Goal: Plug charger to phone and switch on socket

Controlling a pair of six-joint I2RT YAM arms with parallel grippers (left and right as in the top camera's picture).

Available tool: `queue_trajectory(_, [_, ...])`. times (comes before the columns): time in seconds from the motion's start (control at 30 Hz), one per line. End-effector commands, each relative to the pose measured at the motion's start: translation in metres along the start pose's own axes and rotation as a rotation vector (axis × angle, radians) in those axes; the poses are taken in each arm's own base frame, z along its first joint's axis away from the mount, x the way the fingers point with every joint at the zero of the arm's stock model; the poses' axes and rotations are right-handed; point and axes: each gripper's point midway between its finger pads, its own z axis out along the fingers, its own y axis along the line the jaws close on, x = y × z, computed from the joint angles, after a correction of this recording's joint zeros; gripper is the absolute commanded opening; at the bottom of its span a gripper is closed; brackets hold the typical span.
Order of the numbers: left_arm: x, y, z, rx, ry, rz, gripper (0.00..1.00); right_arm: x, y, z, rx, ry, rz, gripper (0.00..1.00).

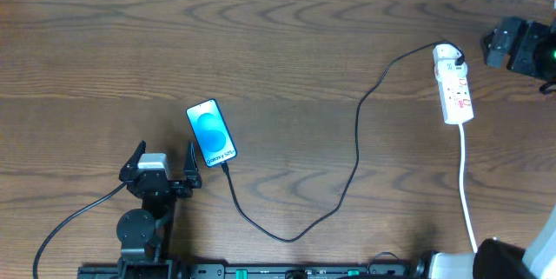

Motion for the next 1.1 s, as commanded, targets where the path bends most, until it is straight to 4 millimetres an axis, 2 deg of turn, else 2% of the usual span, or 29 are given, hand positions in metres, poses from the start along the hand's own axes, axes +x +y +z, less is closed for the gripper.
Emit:
queue_trajectory(0.0, [0.014, -0.002, 0.0, 0.013, 0.048, 0.005, 0.91, -0.005, 0.015, -0.013, -0.03, -0.054, -0.037, 0.99])
queue_trajectory(0.23, [0.014, -0.002, 0.0, 0.013, 0.048, 0.005, 0.91, -0.003, 0.029, -0.022, -0.058, -0.113, -0.076, 0.99])
queue_trajectory(0.67, [0.014, -0.002, 0.0, 0.013, 0.048, 0.005, 0.91, 0.029, 0.025, 0.006, -0.096, -0.252, -0.055, 0.99])
queue_trajectory(0.83, [0.014, -0.002, 0.0, 0.013, 0.048, 0.005, 0.91, 0.053, 0.021, 0.021, -0.102, -0.301, -0.066, 0.99])
queue_trajectory(1.07, [0.014, -0.002, 0.0, 0.013, 0.048, 0.005, 0.91, 0.1, 0.013, 0.047, -0.111, -0.362, -0.06, 0.99])
